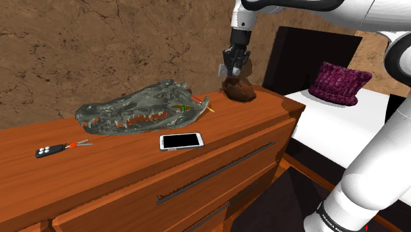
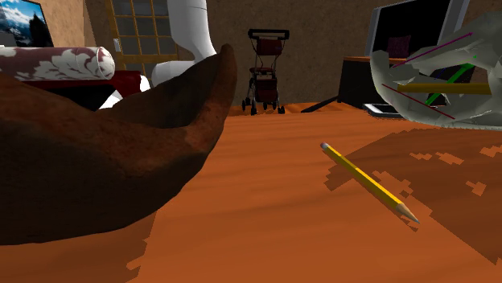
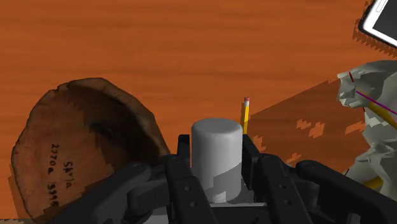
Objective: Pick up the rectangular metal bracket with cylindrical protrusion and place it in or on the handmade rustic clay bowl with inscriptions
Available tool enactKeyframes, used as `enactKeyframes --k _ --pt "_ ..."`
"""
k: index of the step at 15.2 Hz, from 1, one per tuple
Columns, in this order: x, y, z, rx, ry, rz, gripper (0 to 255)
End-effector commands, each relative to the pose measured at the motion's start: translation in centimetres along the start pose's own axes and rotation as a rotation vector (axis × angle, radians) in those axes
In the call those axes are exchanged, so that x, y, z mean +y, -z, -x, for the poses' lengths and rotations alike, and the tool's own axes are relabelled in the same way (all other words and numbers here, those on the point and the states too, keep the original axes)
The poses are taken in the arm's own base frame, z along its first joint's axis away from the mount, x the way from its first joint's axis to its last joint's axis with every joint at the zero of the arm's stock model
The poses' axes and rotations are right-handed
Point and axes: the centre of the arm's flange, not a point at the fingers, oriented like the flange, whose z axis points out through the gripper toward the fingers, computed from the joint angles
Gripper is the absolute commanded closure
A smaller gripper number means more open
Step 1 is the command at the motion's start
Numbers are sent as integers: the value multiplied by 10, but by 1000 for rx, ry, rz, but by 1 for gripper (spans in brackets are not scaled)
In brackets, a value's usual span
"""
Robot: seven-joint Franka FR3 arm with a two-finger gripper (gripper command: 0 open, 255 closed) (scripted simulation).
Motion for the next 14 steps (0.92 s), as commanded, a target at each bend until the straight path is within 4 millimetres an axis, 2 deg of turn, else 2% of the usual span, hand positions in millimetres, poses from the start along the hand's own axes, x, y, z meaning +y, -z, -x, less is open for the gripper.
enactKeyframes --k 1,10,14 --pt "24 1 -12 0 1 0 255" --pt "124 0 -75 0 1 0 255" --pt "124 -21 -75 0 1 0 255"
